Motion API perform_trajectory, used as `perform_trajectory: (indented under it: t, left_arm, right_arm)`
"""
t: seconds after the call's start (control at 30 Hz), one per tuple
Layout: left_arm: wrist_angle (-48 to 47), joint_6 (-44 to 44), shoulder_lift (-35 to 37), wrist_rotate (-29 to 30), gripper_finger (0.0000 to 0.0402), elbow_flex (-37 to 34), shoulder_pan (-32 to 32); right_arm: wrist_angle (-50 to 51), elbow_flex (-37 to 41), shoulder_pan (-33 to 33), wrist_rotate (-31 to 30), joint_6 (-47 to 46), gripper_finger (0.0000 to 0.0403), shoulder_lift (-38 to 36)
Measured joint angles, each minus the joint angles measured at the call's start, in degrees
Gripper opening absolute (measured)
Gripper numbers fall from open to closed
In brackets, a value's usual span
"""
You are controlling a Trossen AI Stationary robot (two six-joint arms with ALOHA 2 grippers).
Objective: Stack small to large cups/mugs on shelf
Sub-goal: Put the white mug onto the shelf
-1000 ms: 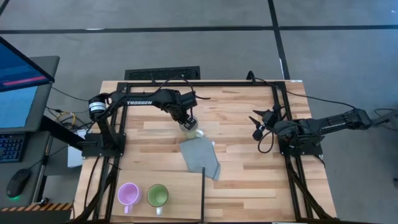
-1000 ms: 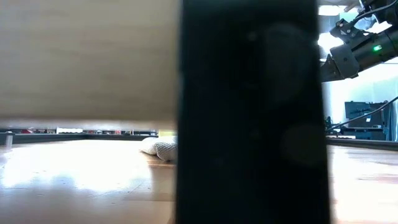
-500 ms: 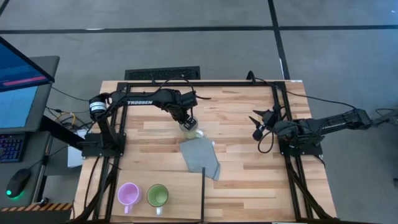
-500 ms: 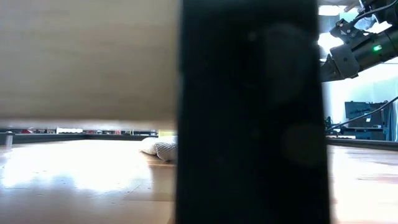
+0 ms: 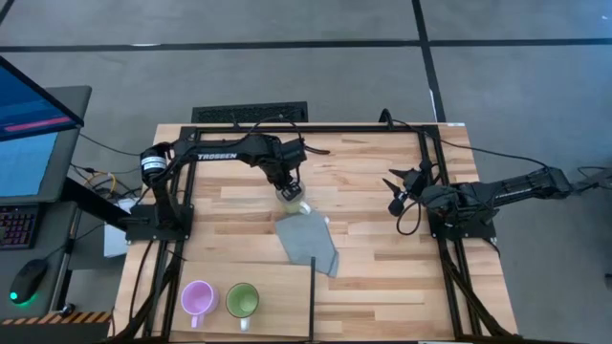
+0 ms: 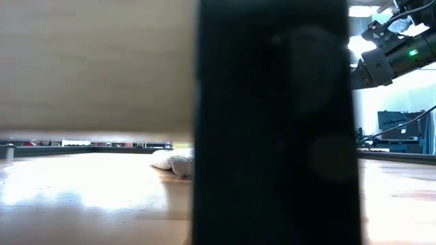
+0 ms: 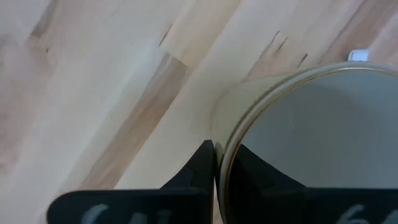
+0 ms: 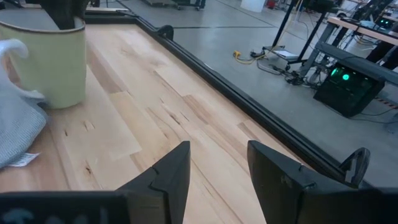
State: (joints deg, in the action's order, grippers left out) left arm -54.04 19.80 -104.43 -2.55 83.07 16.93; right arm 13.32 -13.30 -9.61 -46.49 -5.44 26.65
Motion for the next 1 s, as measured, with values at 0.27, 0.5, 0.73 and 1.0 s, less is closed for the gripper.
perform_trajectory:
  t: [0.27, 0.5, 0.73, 1.0]
  left_arm:
    - [-3.19, -1.58, 0.09, 0.81, 0.0011, 2.73, 0.0]
    - [-6.65, -2.81, 0.2, 1.75, 0.0011, 6.7, 0.0]
    - [-11.35, -4.78, 0.21, 0.78, 0.0011, 11.63, -1.22]
    - [-18.9, -5.62, 0.33, 0.04, 0.0011, 16.65, -5.65]
  right_arm:
    - [0.0, 0.0, 0.0, -0.01, 0.0, 0.0183, 0.0]
    - [0.0, 0.0, 0.0, -0.01, 0.0, 0.018, 0.01]
    - [0.09, 0.0, 0.0, -0.01, 0.0, 0.0183, 0.01]
    - [0.13, 0.0, 0.0, -0.06, -0.02, 0.0181, 0.02]
